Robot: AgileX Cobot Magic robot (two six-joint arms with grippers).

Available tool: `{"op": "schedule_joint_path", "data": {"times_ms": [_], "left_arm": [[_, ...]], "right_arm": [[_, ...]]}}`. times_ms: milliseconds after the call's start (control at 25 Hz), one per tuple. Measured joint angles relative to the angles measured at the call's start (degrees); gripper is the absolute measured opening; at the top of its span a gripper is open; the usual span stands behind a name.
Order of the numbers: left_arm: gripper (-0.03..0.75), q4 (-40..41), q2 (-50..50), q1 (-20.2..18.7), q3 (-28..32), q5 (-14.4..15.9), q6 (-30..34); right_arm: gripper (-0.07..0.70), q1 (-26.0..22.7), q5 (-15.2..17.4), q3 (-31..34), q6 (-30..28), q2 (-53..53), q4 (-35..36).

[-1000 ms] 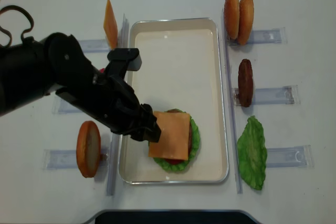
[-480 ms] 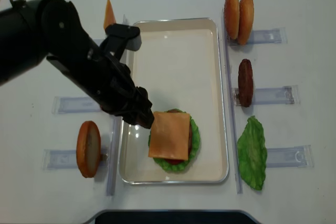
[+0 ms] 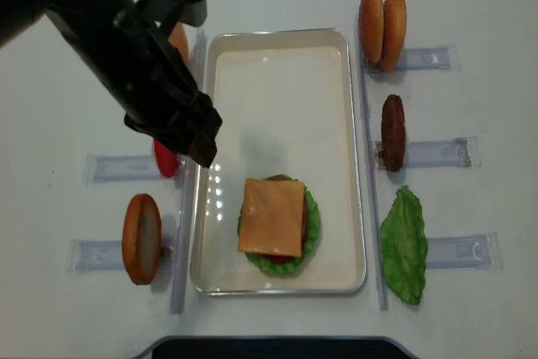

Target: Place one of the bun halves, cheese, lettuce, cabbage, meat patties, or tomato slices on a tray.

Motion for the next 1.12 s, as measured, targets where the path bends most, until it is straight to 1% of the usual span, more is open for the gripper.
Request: {"op": "schedule_joint_path", "data": {"times_ms": [80, 240, 440, 600, 680, 840, 1120], "left_arm": [[0.421, 1.45, 0.00, 0.00, -1.69, 0.64, -1.22], [0.421, 2.91, 0.00, 0.00, -3.50, 0.76, -3.43], [0.428, 3.62, 0.00, 0.00, -3.86, 0.96, -5.37], [0.426, 6.58, 0.00, 0.05, -3.86, 1.01, -7.12], [0.425, 7.10, 0.00, 0.84, -3.86, 1.01, -7.57], [0.428, 7.10, 0.00, 4.24, -3.86, 1.02, -7.75], [0.426, 7.13, -0.07, 12.92, -3.87, 1.02, -6.71]], "right_arm": [[0.415, 0.00, 0.00, 0.00, 0.00, 0.00, 0.00], [0.415, 0.00, 0.00, 0.00, 0.00, 0.00, 0.00], [0.415, 0.00, 0.00, 0.00, 0.00, 0.00, 0.00], [0.415, 0.00, 0.00, 0.00, 0.00, 0.00, 0.00], [0.415, 0.00, 0.00, 0.00, 0.00, 0.00, 0.00], [0.415, 0.00, 0.00, 0.00, 0.00, 0.00, 0.00], [0.415, 0.00, 0.00, 0.00, 0.00, 0.00, 0.00]]}}
